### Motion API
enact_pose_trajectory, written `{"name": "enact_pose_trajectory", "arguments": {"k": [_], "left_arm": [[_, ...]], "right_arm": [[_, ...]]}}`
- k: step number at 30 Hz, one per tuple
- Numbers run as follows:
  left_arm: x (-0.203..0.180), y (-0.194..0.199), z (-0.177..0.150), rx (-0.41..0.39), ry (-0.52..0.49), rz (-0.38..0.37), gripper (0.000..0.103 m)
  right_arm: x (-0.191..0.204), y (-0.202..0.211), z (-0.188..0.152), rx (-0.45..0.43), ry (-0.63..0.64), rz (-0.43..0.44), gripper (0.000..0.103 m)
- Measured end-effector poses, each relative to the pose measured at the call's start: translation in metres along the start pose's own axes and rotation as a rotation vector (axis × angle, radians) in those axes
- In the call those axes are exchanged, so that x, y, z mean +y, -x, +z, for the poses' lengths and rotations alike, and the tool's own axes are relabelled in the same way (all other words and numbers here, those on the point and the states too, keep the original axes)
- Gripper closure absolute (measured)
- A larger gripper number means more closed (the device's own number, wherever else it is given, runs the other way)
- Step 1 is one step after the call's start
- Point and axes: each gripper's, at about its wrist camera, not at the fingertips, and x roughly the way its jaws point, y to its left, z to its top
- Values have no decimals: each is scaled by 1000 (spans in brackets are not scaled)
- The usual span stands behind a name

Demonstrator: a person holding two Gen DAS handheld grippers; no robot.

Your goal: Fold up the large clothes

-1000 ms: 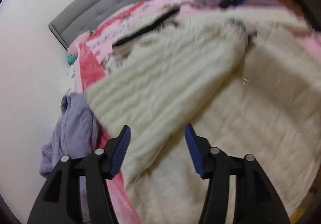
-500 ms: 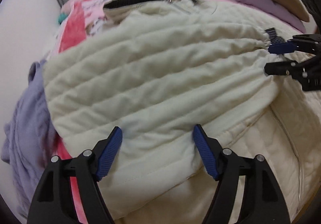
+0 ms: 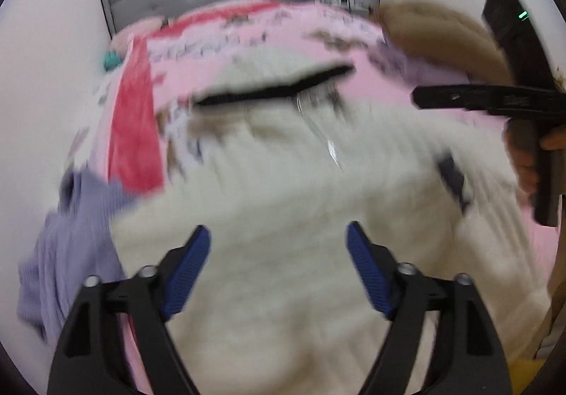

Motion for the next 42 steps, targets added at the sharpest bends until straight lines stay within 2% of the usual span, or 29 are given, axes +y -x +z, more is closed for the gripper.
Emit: {"name": "enact_pose_trajectory", "arguments": {"k": [2, 4, 6, 10, 12, 14, 18, 19, 21, 22, 23, 24, 25, 29, 34, 36, 39, 42], "left_arm": [[15, -25, 34, -16, -16, 40, 20], [34, -54, 65, -5, 5, 50, 20], [62, -93, 99, 48, 79, 3, 20], [115, -159, 143, 161, 270, -78, 20], [136, -186, 153, 208, 377, -130, 20], [155, -210, 156, 225, 489, -185, 20], [173, -263, 148, 329, 662, -255, 20], [175, -272, 145, 336, 693, -257, 22], [178, -284, 140, 334, 770, -286, 41], [179, -289, 136, 334, 836, -323, 59], [180, -293, 132, 337, 882, -337, 67], [179, -296, 128, 334, 916, -323, 69], [177, -296, 128, 327, 915, -317, 75], [165, -282, 140, 303, 801, -267, 86], [161, -233, 157, 205, 737, -292, 89], [156, -196, 156, 134, 707, -321, 89], [142, -148, 141, 68, 655, -349, 89], [121, -106, 111, 35, 645, -366, 89]], "right_arm": [[-18, -16, 32, -17, 1, -21, 22], [-39, -43, 69, 0, 1, -45, 22], [-60, -70, 96, 49, -9, -48, 22], [-102, -120, 131, 156, -54, -55, 22], [-126, -150, 139, 250, -119, -63, 22], [-144, -172, 141, 318, -202, -17, 22], [-158, -193, 139, 323, -270, -10, 23], [-162, -199, 139, 326, -294, -8, 29], [-168, -206, 136, 334, -339, 9, 49], [-170, -209, 135, 343, -360, 19, 65], [-172, -211, 133, 349, -374, 25, 72], [-172, -210, 132, 343, -374, 24, 73], [-171, -208, 131, 338, -370, 31, 79], [-165, -190, 135, 277, -364, 91, 95], [-133, -139, 141, 165, -225, 114, 96], [-120, -106, 134, 102, -191, 149, 96], [-106, -54, 110, 27, -205, 205, 96], [-89, -14, 77, 13, -215, 233, 96]]}}
